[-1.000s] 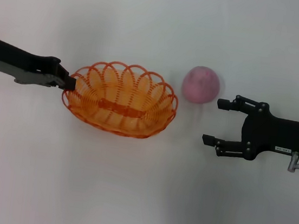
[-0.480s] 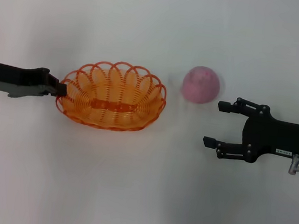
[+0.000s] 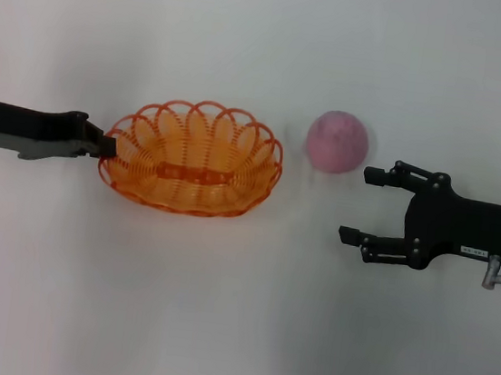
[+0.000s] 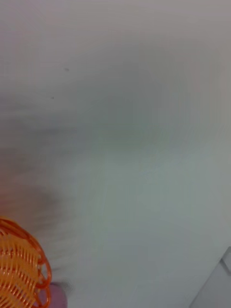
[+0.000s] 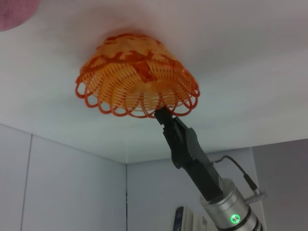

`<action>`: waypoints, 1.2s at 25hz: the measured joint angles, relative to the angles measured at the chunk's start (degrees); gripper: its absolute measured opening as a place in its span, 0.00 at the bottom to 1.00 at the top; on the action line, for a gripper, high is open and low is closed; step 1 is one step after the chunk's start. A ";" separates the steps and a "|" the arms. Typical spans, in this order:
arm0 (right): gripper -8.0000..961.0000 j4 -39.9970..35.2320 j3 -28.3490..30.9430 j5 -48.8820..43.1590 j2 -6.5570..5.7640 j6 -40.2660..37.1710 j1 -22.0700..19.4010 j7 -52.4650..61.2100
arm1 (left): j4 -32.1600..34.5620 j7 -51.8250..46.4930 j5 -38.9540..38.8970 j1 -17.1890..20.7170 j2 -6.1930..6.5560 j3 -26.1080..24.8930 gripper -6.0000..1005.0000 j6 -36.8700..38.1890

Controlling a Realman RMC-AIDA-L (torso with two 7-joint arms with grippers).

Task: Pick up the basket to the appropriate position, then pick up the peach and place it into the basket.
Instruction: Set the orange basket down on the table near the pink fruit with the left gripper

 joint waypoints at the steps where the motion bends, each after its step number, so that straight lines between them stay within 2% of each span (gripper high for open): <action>1: 0.97 -0.01 0.00 0.00 0.00 0.00 0.01 0.00 | 0.01 0.00 -0.16 0.04 0.00 0.01 0.05 -0.11; 12: 0.97 -0.11 0.00 0.00 0.00 0.03 0.01 0.00 | -0.21 0.18 -0.27 0.21 -0.14 0.26 0.05 -1.30; 17: 0.97 -0.11 -0.16 0.05 0.00 0.55 0.09 0.00 | -0.27 0.03 -0.27 0.06 -0.02 2.02 0.06 -1.34; 28: 0.97 -0.14 0.00 0.21 0.00 0.70 0.36 0.00 | 0.14 1.16 -2.15 0.52 0.37 2.15 0.19 0.00; 30: 0.97 -0.02 0.00 0.23 0.00 0.71 0.54 0.00 | 0.34 1.45 -2.24 0.63 0.40 2.26 0.27 0.04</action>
